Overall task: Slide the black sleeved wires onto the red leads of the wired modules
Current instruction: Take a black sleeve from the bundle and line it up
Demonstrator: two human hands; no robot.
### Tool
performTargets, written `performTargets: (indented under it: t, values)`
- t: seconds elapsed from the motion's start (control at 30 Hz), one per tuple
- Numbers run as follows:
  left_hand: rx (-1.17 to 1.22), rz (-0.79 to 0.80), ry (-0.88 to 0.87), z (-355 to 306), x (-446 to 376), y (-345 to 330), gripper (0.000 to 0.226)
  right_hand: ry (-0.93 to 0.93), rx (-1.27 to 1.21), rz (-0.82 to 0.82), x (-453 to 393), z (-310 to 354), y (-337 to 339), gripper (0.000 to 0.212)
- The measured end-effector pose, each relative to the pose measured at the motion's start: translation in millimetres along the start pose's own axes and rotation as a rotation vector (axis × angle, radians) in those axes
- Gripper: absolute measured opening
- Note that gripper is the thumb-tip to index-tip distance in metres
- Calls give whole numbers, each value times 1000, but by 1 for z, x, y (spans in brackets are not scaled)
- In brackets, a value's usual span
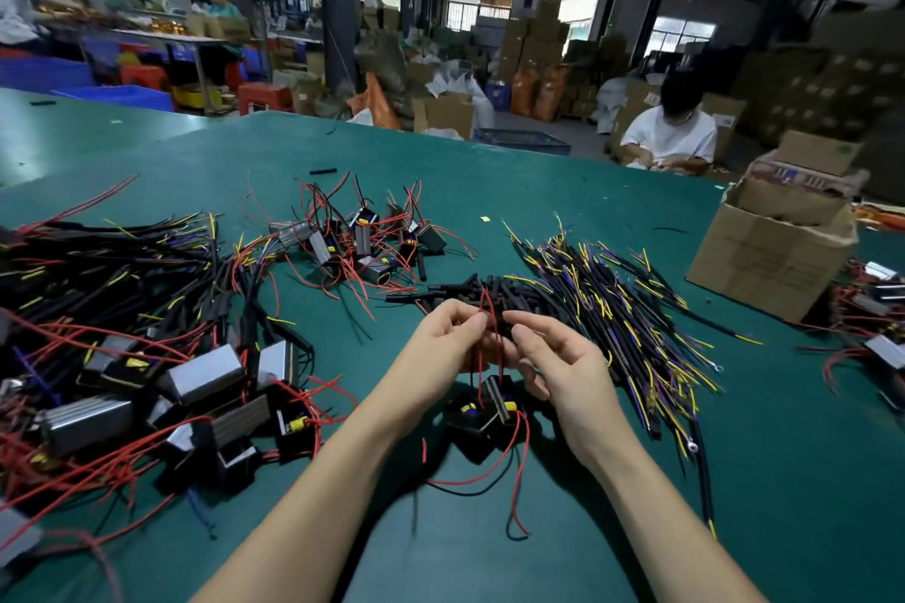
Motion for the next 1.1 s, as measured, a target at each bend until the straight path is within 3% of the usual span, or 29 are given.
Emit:
performTargets:
  t: [0.1, 0.23, 0.3, 0.6, 0.73, 0.87, 1.1]
  values:
    - [-69, -5, -29, -5, 0, 1, 15, -27, -17, 8, -1, -2, -1, 16]
    - [-626, -54, -299, -24, 2, 0, 14, -12, -63, 17, -1, -1, -3, 18]
    - [-737, -50, -383, -28, 7, -4, 12, 11, -49, 15, 0, 0, -2, 16]
    - [-816, -63, -492, -39, 12, -2, 11, -33, -98, -20, 3, -2, 4, 15]
    - [-766, 31, -404, -32, 10, -5, 16, 12, -90, 49, 5, 7, 0, 20]
    - [-639, 130, -378, -27, 14, -15, 16, 35, -41, 43, 4, 9, 3, 11]
    - [-623, 112, -437, -33, 15, -15, 5, 54, 6, 44, 3, 9, 8, 14]
Point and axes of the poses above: each hand's wrist, its own x-axis away from the middle knuckle, its own y-axis out of the back of the hand, z = x × y, the point moved 9 cm from there along -x, towards the middle knuckle, and after that the axes turned 15 degrees about x, right-handed, at the moved point
